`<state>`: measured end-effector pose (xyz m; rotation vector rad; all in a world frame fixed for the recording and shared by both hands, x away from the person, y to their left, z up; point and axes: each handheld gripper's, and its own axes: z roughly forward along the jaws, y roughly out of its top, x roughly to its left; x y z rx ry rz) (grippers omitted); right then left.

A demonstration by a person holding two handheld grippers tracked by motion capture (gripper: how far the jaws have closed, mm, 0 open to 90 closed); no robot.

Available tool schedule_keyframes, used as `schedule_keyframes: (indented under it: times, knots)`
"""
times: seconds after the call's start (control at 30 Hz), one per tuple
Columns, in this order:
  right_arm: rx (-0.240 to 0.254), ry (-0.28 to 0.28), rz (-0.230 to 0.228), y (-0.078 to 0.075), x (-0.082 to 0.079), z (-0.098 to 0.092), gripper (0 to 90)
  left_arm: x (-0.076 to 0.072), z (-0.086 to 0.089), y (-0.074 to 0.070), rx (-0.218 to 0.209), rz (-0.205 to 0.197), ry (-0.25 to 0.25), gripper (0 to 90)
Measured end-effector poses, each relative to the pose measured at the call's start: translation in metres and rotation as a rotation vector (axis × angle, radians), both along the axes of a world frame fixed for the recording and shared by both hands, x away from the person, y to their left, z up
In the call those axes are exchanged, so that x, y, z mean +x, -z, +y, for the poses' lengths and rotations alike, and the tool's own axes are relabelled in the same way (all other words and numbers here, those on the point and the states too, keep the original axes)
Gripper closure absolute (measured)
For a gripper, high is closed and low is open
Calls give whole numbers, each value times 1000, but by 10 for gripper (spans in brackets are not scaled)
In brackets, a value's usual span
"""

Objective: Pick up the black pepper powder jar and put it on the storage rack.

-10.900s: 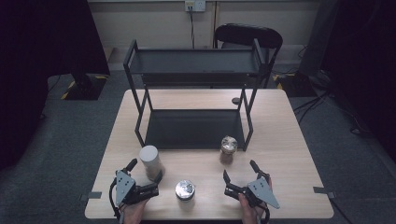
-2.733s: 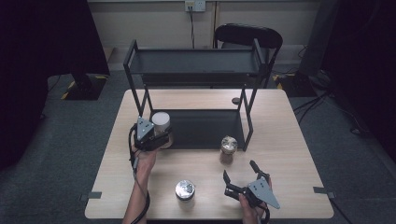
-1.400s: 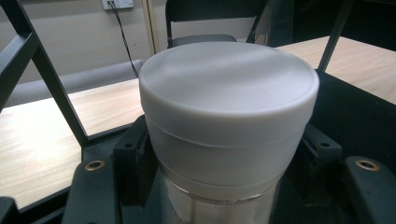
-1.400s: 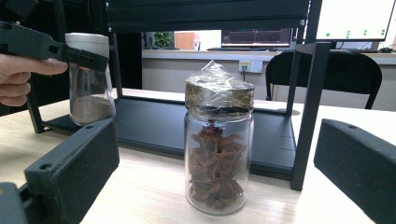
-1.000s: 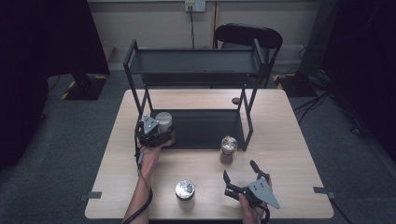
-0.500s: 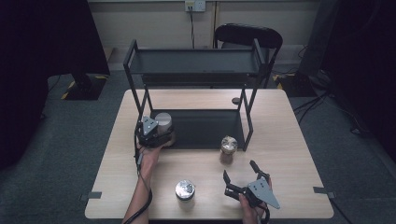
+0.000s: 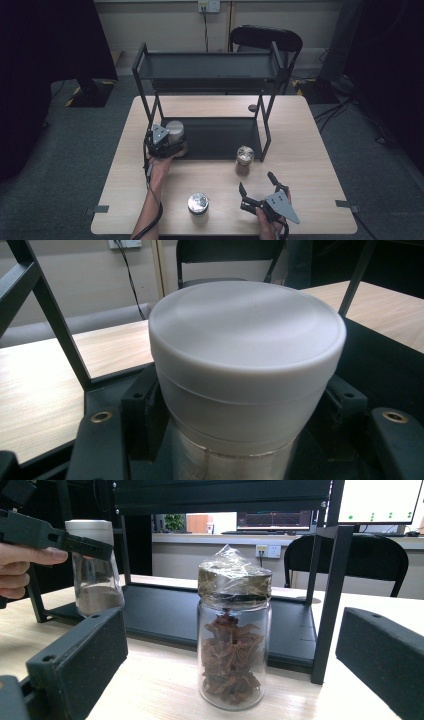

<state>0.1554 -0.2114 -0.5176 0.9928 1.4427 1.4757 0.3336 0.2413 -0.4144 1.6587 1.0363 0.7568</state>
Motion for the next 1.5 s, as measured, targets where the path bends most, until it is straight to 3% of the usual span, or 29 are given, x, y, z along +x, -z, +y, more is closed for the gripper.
schedule_keyframes:
  times: [0.27,0.5,0.8,1.23,1.5]
  knots:
    - [0,0,0,0,0,0,0,1,2,-2,-13,-2,6,309]
    - [0,0,1,0,0,0,0,4,0,-9,-33,22,-15,193]
    - [0,0,1,0,0,0,0,3,-4,-12,-22,18,-9,124]
    - [0,0,1,0,0,0,0,-4,-7,-18,-13,-24,-15,133]
    - [0,0,1,0,0,0,0,-11,-5,-20,-34,-56,-24,146]
